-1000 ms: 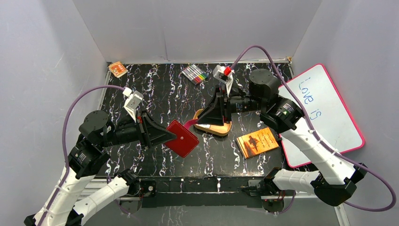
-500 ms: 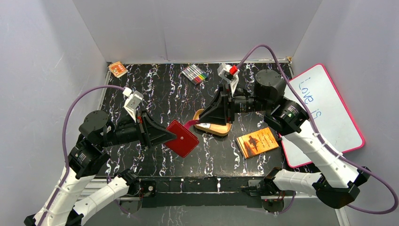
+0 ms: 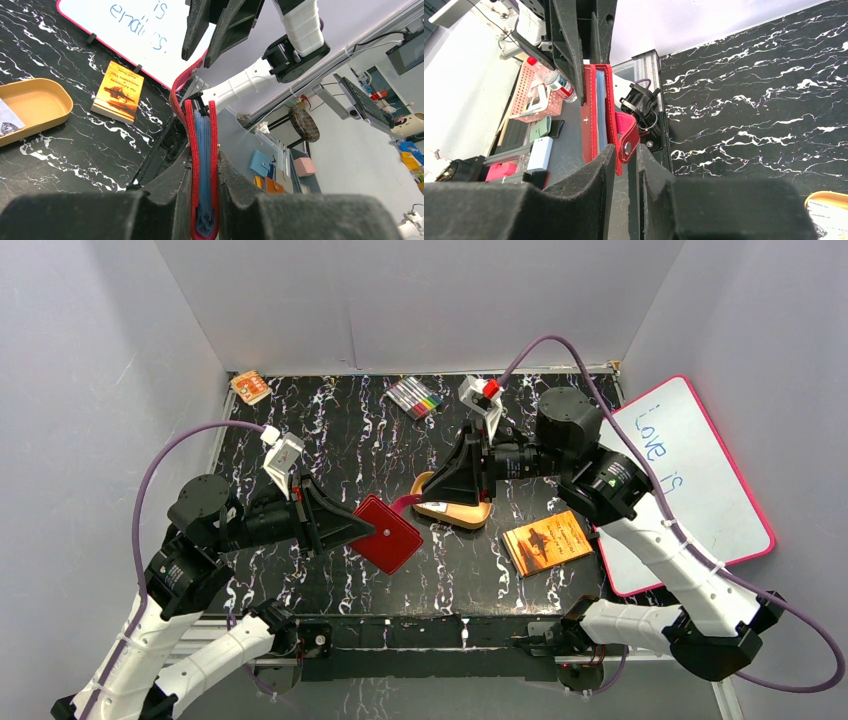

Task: Put the credit cards into the card holder
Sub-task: Close the card holder at the center of the board.

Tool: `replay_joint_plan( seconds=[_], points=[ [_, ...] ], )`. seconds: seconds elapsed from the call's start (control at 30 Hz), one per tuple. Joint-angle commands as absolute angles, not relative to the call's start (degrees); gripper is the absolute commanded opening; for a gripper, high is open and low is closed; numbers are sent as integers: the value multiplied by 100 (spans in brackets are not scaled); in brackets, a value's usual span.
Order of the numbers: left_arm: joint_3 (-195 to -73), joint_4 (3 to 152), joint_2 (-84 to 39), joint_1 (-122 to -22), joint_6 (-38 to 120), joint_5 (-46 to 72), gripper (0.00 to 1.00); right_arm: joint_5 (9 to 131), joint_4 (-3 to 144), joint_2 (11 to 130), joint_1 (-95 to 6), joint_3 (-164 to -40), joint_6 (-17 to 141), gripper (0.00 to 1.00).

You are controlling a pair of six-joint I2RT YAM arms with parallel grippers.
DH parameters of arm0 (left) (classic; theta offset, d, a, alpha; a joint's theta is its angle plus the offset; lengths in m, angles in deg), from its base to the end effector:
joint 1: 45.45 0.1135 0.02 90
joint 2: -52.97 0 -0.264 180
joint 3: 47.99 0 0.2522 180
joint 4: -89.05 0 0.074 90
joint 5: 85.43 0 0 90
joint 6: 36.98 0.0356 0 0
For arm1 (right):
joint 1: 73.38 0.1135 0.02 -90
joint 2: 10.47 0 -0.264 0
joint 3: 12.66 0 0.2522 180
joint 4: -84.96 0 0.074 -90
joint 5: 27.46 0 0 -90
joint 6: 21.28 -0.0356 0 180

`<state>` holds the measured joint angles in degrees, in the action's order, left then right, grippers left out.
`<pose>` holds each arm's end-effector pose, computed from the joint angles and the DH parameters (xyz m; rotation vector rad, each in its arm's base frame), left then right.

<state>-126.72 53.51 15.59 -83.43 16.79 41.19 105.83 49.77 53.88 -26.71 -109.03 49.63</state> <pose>0.0670 -0.0793 0.4508 0.6045 1.5754 -1.4762 0.1327 0.1763 0.4797 -1.0343 1.5122 1.4526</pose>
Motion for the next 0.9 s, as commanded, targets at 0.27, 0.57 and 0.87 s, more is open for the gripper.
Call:
replay_joint_plan(
  seconds=[0.27,0.57,0.87],
  points=[
    [-12727,5497,1622,-8333,1619,4202,0,10622,5019,5422,-2650,-11104,5084,20],
    [-12707,5460,1629,-8333,1650,4190,0,10580,5116,5356,-2645,-11063,5122,0],
    [-13187,4605,701,-8333,1172,2569,0,9025,3229,5756,-2258,-12116,7226,0]
  ],
)
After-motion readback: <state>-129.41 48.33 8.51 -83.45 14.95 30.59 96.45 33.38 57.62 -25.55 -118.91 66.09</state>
